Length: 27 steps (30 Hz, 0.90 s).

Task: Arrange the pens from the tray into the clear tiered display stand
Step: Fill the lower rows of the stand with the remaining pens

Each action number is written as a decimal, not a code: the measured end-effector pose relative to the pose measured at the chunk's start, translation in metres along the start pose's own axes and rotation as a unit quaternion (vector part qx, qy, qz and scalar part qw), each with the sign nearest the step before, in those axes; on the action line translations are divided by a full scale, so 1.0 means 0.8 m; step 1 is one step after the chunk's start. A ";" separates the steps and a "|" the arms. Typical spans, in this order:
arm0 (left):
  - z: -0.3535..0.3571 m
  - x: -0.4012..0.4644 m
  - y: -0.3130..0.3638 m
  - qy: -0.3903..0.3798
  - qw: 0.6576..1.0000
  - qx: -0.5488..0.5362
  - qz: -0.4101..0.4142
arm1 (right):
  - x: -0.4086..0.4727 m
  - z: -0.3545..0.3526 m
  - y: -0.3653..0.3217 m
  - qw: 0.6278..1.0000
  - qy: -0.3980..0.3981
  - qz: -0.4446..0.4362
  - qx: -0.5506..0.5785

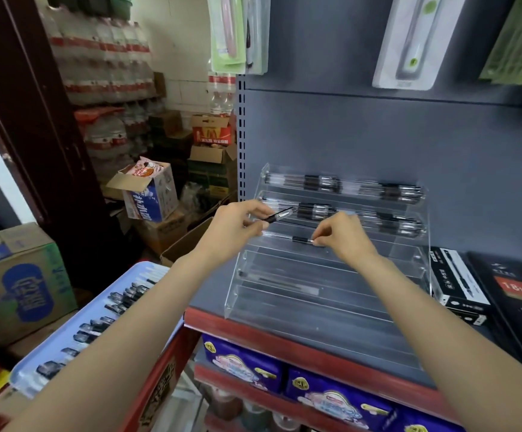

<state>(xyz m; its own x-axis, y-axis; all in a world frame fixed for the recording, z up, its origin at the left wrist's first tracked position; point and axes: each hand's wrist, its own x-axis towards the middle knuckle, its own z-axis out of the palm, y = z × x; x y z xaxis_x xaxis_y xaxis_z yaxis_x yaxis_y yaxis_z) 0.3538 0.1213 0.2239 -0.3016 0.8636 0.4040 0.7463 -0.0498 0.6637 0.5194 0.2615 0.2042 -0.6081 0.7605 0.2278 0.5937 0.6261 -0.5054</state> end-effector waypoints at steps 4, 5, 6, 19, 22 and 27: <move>0.001 0.001 -0.001 -0.007 1.000 0.028 0.012 | 0.003 0.000 -0.003 1.000 -0.026 0.008 -0.009; 0.001 0.002 -0.001 -0.007 0.999 0.037 0.016 | 0.003 0.000 -0.003 0.999 -0.036 0.007 -0.015; 0.002 0.003 -0.001 -0.008 0.999 0.043 0.020 | 0.001 0.000 -0.003 0.999 -0.040 0.001 -0.019; 0.036 0.017 0.015 -0.010 0.995 0.061 0.074 | -0.039 -0.025 0.002 0.959 0.106 -0.010 0.263; 0.031 0.015 -0.006 0.004 0.990 0.132 0.050 | -0.042 -0.026 0.020 0.959 0.148 0.023 0.241; 0.033 0.006 -0.032 -0.081 0.972 0.219 0.040 | -0.043 -0.012 0.022 0.983 0.123 0.027 0.137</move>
<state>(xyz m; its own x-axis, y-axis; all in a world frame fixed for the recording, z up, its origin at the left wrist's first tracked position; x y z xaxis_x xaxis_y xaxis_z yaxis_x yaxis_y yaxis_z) 0.3486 0.1397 0.1923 -0.1611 0.9352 0.3153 0.9549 0.0670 0.2892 0.5554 0.2479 0.1956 -0.4144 0.8306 0.3720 0.4365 0.5400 -0.7196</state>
